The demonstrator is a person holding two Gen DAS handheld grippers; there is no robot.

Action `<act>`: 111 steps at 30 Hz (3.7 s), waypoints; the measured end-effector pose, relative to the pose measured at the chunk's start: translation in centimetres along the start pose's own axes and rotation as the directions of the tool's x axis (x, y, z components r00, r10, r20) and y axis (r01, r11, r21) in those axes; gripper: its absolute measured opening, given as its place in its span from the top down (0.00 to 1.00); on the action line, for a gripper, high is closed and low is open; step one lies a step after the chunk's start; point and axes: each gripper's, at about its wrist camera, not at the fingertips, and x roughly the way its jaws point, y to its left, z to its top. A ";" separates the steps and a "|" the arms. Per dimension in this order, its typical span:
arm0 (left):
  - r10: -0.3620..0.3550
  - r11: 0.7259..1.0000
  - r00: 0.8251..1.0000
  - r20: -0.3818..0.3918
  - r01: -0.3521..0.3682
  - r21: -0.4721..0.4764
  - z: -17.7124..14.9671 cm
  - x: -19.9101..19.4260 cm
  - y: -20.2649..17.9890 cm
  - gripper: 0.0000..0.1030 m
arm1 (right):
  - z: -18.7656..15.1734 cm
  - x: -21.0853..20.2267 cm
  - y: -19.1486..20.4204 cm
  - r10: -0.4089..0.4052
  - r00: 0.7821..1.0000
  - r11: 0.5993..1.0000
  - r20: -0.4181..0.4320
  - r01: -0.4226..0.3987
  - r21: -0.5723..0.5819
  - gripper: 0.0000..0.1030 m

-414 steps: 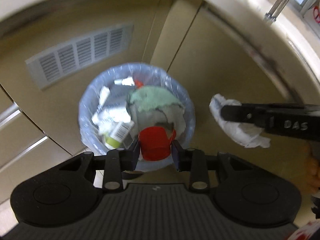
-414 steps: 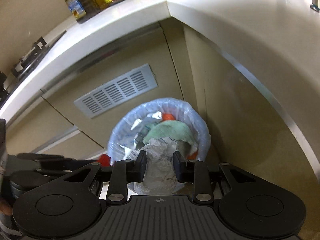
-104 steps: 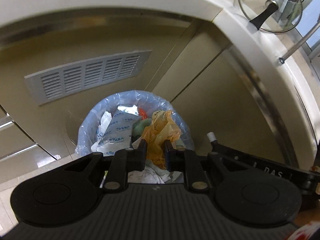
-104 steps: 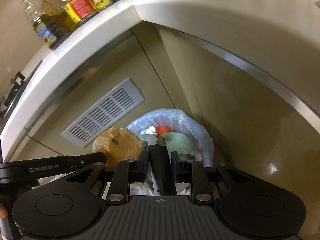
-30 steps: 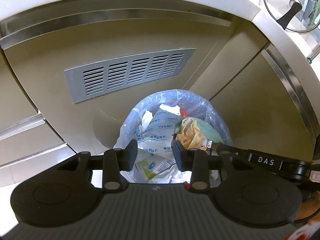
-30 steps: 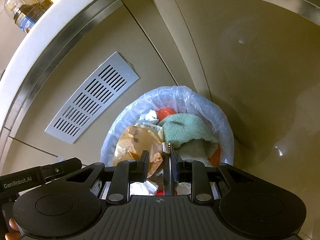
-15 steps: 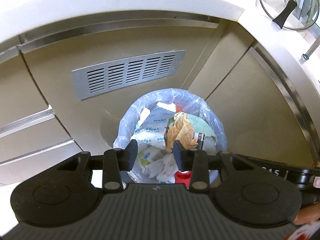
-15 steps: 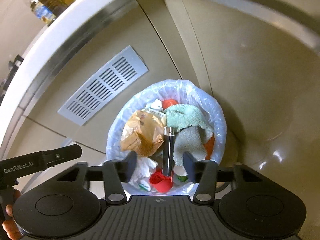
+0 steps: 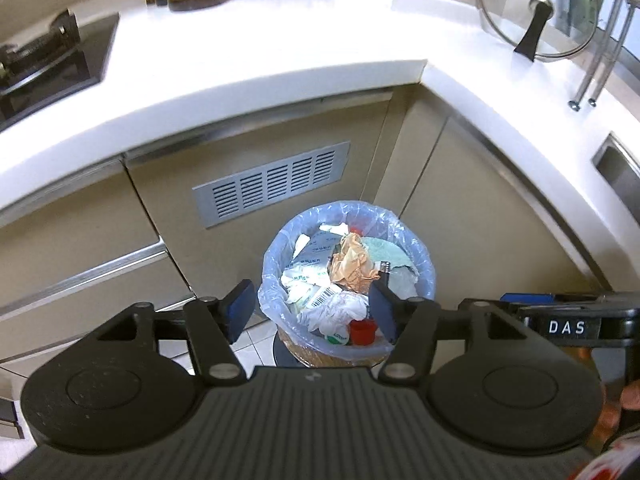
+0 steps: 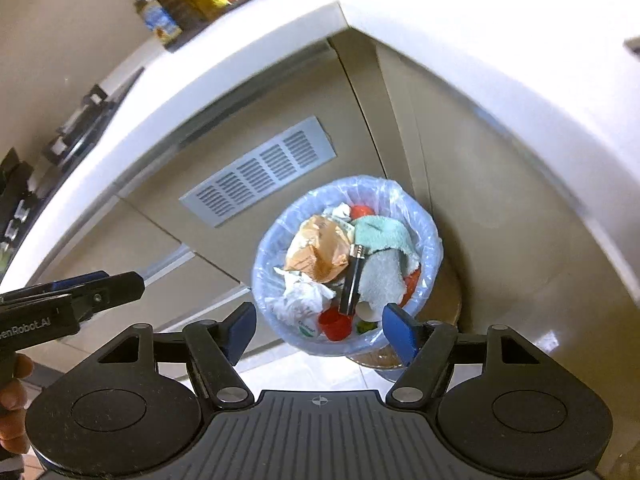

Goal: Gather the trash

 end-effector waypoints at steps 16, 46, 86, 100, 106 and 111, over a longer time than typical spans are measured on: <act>-0.104 0.983 0.993 0.059 0.094 0.157 1.4 -9.4 3.3 0.34 | -3.0 -9.5 7.3 -0.135 0.976 0.988 0.172 0.118 0.104 0.32; -0.251 0.914 0.967 0.048 0.220 0.341 -4.5 -19.7 10.5 0.30 | -14.1 -15.9 23.1 -0.270 0.919 0.959 0.289 0.228 0.171 0.32; -0.260 0.905 0.965 0.047 0.226 0.361 -4.6 -19.8 9.5 0.29 | -14.2 -16.7 22.7 -0.263 0.917 0.961 0.300 0.221 0.166 0.32; -0.262 0.904 0.964 0.053 0.225 0.364 -4.5 -20.0 9.5 0.29 | -14.1 -16.6 22.8 -0.262 0.917 0.961 0.301 0.220 0.165 0.32; -0.262 0.904 0.964 0.054 0.225 0.364 -4.5 -20.1 9.5 0.29 | -14.1 -16.6 22.8 -0.262 0.917 0.961 0.301 0.221 0.165 0.32; -0.263 0.904 0.963 0.054 0.226 0.364 -4.4 -20.2 9.5 0.29 | -14.1 -16.7 22.7 -0.262 0.917 0.961 0.301 0.221 0.165 0.31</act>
